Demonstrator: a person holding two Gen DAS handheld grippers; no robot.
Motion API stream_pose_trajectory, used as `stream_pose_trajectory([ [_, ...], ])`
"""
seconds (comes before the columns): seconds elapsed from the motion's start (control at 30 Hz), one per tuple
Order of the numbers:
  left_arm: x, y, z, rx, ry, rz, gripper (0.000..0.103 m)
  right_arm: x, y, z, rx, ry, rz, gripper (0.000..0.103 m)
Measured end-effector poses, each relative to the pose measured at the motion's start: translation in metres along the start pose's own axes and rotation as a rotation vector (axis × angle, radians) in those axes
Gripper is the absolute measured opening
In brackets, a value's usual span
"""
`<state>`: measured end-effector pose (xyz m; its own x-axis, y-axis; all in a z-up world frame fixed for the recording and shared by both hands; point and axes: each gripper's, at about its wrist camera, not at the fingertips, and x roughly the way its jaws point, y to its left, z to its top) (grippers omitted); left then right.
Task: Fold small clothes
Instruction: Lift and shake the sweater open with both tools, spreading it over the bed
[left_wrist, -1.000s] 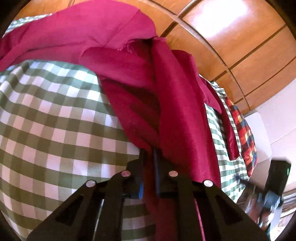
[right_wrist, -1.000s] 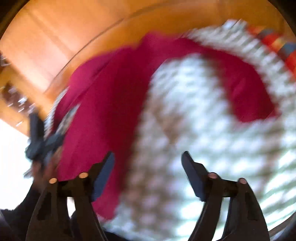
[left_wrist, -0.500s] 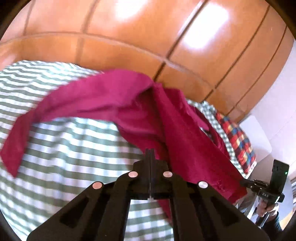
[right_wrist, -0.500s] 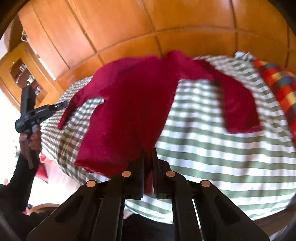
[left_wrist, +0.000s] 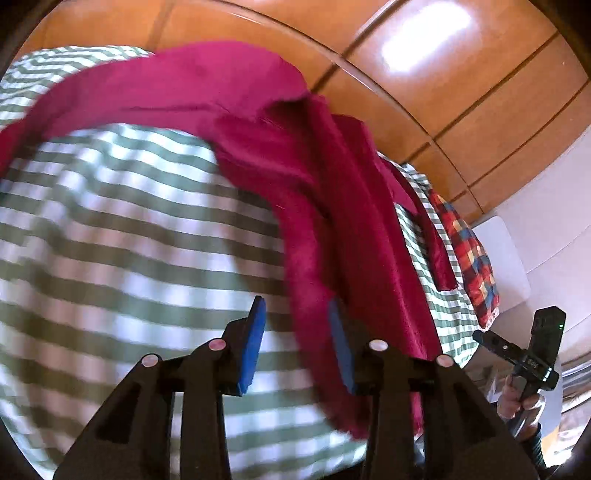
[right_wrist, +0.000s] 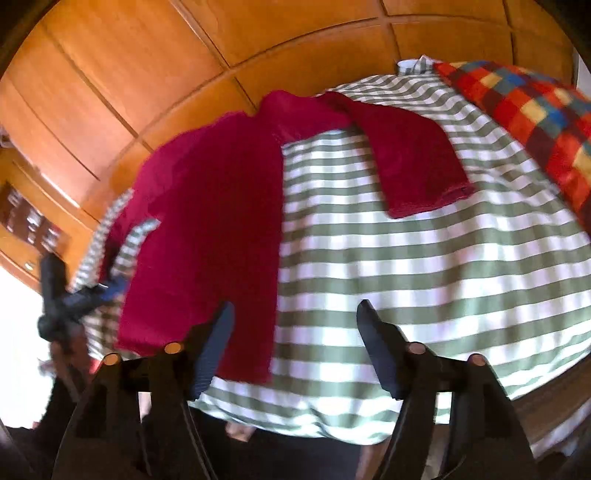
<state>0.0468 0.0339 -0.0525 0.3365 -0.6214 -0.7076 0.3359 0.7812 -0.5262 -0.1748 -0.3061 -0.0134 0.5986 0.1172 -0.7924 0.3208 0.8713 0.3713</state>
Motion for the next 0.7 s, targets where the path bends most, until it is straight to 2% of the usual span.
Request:
stream_pose_trajectory([
  [0.07, 0.018, -0.010, -0.004, 0.030, -0.002, 0.051, 0.037, 0.014, 0.006, -0.003, 0.011, 0.024, 0.027, 0.069],
  [0.13, 0.034, -0.011, -0.007, 0.023, 0.016, 0.053, 0.037, 0.032, 0.010, -0.008, 0.022, 0.047, 0.054, 0.069],
  [0.17, 0.036, -0.011, -0.008, 0.020, 0.020, 0.055, 0.034, 0.046, 0.014, -0.011, 0.025, 0.075, 0.068, 0.069],
  [0.2, 0.038, -0.012, -0.008, 0.024, 0.024, 0.057, 0.021, 0.058, 0.018, -0.014, 0.017, 0.103, 0.078, 0.062],
  [0.23, 0.036, -0.012, -0.008, 0.031, 0.030, 0.055, 0.013, 0.069, 0.023, -0.018, -0.003, 0.129, 0.085, 0.047],
  [0.27, 0.033, -0.012, -0.007, 0.042, 0.038, 0.051, 0.010, 0.079, 0.032, -0.022, -0.046, 0.155, 0.068, 0.038],
  [0.33, 0.021, -0.014, -0.004, 0.049, 0.016, 0.025, 0.009, 0.084, 0.049, -0.024, -0.139, 0.168, 0.010, 0.007],
  [0.4, -0.003, -0.016, 0.005, 0.054, -0.006, -0.010, 0.008, 0.072, 0.056, -0.018, -0.165, 0.156, 0.026, 0.007],
  [0.5, -0.051, -0.021, 0.017, 0.109, -0.043, -0.022, 0.008, 0.029, 0.064, -0.006, -0.231, 0.087, 0.028, 0.007],
  [0.6, -0.095, -0.020, 0.022, 0.172, -0.043, 0.032, 0.008, -0.010, 0.056, -0.002, -0.281, 0.051, -0.007, 0.007],
  [0.7, -0.111, 0.003, 0.010, 0.185, 0.011, 0.138, 0.008, -0.016, 0.040, -0.015, -0.293, 0.110, -0.068, 0.007],
])
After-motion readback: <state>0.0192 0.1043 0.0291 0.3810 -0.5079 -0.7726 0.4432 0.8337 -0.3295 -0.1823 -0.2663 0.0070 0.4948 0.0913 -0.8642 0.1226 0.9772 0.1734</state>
